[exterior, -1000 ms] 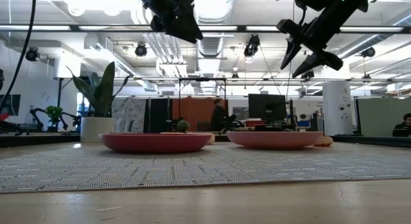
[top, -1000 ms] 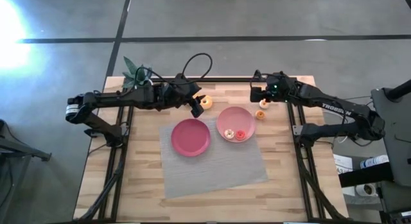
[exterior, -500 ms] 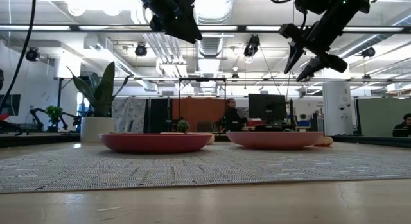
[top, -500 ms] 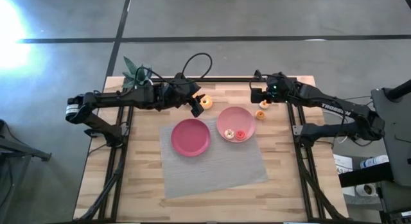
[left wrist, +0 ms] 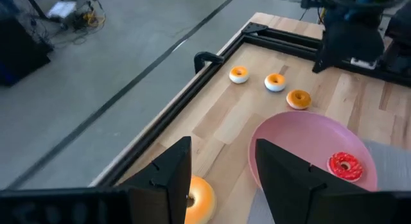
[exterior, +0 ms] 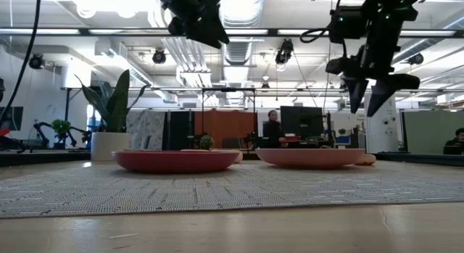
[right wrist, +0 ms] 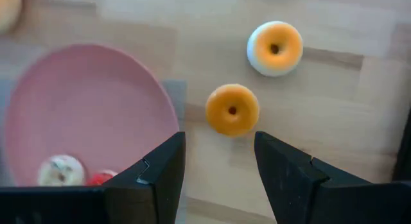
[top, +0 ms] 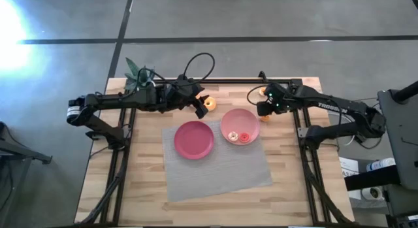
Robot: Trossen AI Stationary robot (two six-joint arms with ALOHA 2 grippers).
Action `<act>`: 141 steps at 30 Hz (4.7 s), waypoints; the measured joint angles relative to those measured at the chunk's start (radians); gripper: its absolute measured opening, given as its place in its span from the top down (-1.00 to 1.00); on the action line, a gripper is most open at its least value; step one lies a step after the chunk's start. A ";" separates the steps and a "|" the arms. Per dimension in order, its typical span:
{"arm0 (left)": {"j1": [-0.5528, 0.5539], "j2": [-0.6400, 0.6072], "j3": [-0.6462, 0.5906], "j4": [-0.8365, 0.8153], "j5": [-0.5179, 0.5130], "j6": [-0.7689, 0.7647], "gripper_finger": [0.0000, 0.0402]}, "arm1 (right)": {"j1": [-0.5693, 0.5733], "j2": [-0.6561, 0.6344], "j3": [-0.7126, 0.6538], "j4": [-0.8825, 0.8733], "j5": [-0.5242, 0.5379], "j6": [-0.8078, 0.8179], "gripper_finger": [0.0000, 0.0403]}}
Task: Pick & Place donuts
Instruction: Put the small orange donut on the light pink plate
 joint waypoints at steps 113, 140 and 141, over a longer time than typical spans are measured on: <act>0.061 -0.406 -0.127 -0.398 0.227 -0.314 0.27 | -0.132 0.345 -0.141 0.337 0.105 0.112 0.94; 0.061 -0.293 -0.127 0.060 0.221 0.066 0.27 | 0.025 -0.052 -0.130 0.970 -0.188 0.257 0.96; 0.061 -0.284 -0.127 0.102 0.220 0.060 0.27 | 0.055 -0.052 -0.121 0.970 -0.109 0.196 0.96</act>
